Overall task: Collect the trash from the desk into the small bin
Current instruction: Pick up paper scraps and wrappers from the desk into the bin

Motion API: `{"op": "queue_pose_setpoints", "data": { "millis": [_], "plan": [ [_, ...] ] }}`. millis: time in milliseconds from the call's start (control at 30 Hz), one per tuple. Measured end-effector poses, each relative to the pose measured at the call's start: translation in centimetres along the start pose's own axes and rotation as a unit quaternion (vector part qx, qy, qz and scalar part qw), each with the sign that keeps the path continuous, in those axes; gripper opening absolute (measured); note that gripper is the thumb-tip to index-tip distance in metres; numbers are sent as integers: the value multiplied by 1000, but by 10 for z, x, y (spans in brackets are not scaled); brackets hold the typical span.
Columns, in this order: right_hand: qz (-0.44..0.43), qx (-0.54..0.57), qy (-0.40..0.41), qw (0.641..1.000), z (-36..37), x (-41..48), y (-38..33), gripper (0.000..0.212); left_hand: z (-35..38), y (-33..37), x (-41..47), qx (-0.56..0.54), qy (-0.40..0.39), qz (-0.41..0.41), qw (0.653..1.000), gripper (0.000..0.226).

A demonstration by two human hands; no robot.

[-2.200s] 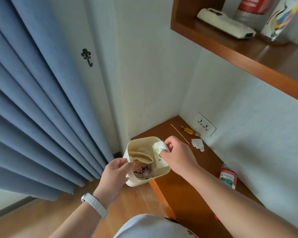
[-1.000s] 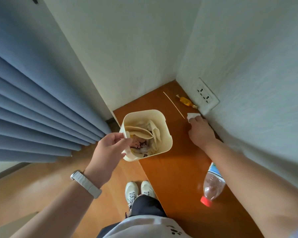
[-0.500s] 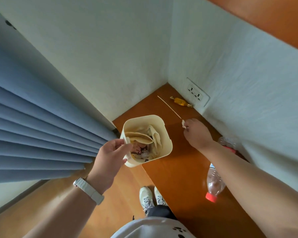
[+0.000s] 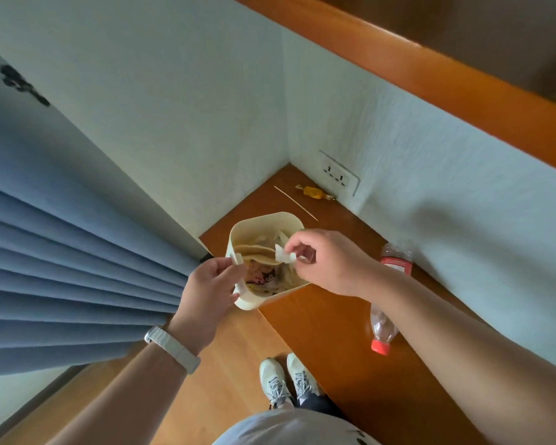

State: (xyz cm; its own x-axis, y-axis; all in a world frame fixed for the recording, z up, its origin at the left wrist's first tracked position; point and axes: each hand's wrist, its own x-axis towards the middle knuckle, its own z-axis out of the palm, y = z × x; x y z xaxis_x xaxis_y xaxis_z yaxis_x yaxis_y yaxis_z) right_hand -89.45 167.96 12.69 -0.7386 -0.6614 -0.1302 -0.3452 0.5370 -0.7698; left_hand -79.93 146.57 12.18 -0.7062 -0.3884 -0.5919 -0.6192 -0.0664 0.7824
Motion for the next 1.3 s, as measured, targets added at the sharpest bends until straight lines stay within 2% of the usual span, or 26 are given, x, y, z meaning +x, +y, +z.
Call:
{"op": "queue_pose_setpoints", "data": {
  "millis": [200,367,467,567,633,800,900,967,1133,1233,1300],
  "plan": [
    [-26,-73,-33,996,10,-8,0,28,6,3,-9,13,-10,9,1000,19],
    [-76,-71,8,995,4,-11,2,23,6,5,-13,11,16,9,1000,13],
    [-84,-65,75,991,-4,-5,10,18,1,4,-10,8,31,13,999,14],
    [-28,-73,142,987,-4,8,28,15,-8,1,-8,-3,38,6,999,14],
    [32,-74,155,985,0,23,44,16,-16,0,-3,-19,45,-5,999,13],
    [152,-148,89,973,15,66,85,27,-33,-2,16,-29,42,-19,999,14],
    [176,-178,69,966,26,90,109,37,-44,0,30,-38,37,-17,998,15],
    [194,-200,61,959,32,108,118,39,-50,0,40,-45,33,-19,998,24],
    [212,-237,46,947,39,157,127,29,-57,-5,57,-58,17,-9,998,23],
    [202,-271,43,940,41,181,130,30,-59,-4,64,-57,22,-15,998,37],
    [195,-314,25,929,41,196,129,26,-60,-2,68,-58,26,-18,998,39]
  ]
}}
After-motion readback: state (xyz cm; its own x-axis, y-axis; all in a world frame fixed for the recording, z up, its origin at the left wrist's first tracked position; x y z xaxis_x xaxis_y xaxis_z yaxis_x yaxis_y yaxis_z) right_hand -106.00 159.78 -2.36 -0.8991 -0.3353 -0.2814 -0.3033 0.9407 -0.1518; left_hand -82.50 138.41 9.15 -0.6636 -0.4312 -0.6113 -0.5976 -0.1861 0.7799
